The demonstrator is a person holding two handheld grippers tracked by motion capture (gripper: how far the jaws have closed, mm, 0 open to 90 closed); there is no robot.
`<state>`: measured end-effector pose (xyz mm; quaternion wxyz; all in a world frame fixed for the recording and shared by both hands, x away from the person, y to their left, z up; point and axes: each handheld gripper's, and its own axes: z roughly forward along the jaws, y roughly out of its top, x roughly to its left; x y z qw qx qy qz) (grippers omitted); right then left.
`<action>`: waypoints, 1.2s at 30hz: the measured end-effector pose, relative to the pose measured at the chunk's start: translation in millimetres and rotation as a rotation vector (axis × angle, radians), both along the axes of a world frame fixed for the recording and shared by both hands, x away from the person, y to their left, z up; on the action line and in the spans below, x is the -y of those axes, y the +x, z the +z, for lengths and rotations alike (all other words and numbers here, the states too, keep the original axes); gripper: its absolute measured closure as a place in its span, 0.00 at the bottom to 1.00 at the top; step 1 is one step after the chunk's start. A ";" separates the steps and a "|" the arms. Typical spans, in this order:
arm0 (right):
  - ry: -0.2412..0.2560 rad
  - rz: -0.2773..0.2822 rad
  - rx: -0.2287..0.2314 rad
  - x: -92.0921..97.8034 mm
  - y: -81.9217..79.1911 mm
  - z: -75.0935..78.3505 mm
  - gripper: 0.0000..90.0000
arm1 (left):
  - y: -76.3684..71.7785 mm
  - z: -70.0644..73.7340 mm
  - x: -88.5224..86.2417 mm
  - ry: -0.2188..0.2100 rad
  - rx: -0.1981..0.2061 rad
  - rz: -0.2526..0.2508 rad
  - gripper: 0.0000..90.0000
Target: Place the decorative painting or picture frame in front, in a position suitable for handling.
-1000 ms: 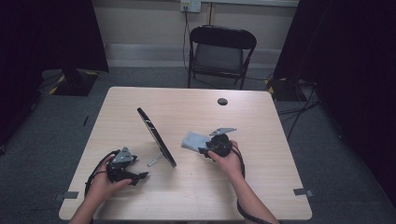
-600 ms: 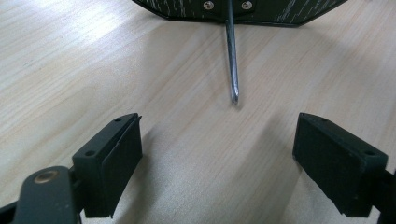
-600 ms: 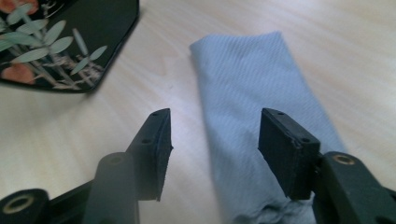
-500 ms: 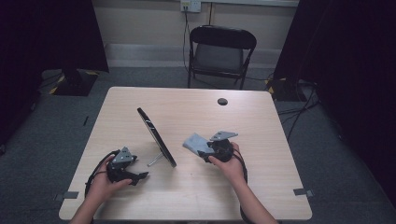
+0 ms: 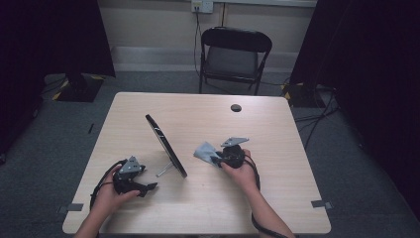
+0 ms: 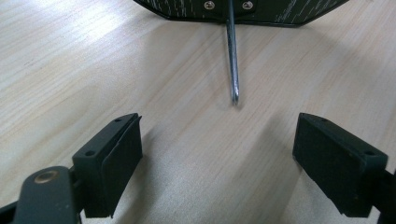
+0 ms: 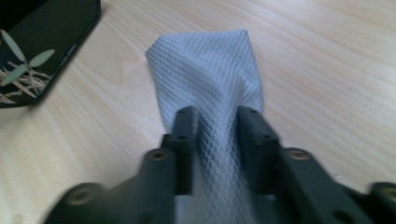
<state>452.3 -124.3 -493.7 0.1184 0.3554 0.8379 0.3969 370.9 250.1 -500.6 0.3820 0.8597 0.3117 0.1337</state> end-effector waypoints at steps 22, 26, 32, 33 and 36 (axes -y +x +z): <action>0.050 -0.067 0.023 65.9 -43.5 15.6 0.89 | -1.1 0.0 0.1 0.000 0.002 0.009 0.17; 0.054 -0.081 0.025 81.9 -55.9 15.4 0.89 | -1.5 0.1 0.2 0.001 0.002 0.013 0.17; 0.022 -0.120 0.044 109.9 -83.9 9.7 0.89 | -3.4 0.0 0.9 -0.003 0.003 0.040 0.18; 0.018 -0.129 0.032 116.6 -89.8 7.3 0.89 | -3.8 0.2 0.3 -0.008 0.001 0.052 0.19; 0.027 -0.137 0.031 121.0 -91.6 8.3 0.89 | -4.2 0.4 -0.6 -0.013 0.005 0.067 0.25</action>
